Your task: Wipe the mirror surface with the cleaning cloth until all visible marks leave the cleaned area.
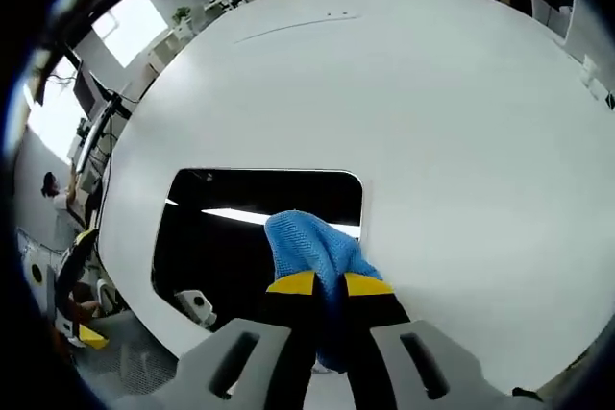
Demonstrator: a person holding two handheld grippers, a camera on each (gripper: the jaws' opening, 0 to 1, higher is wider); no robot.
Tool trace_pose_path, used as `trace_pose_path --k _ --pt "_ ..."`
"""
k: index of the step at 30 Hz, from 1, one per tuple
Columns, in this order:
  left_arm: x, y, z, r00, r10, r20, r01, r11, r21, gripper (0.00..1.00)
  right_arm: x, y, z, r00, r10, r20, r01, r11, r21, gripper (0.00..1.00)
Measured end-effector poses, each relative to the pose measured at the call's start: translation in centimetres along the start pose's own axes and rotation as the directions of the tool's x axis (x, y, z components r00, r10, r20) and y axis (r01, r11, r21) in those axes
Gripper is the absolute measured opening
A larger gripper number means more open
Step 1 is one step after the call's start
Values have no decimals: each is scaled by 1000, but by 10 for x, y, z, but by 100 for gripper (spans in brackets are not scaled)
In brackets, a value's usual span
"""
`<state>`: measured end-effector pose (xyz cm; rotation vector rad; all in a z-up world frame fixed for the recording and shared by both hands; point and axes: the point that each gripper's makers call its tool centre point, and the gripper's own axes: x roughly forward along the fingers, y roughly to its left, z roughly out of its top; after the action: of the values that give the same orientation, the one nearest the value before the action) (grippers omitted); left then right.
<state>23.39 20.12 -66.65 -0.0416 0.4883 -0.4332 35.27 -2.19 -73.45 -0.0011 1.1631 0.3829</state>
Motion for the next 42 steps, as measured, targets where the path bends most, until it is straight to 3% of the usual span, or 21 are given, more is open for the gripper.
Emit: trace_pose_path --k 30,33,38,42 --pt "-1 1 1 1000 2 13 -2 1000 -5 99 28 -13 56 999 -48 11 48 998 -29 3" --pt "1 4 -1 1000 9 9 -9 999 -32 99 27 -11 57 999 -50 11 51 998 -29 3" --pt "2 0 1 1000 -3 10 3 1000 -3 99 25 -11 57 998 -53 13 54 998 -23 3" --pt "0 3 6 999 12 44 -12 1000 -4 99 25 -11 60 997 -65 34 66 997 -31 3"
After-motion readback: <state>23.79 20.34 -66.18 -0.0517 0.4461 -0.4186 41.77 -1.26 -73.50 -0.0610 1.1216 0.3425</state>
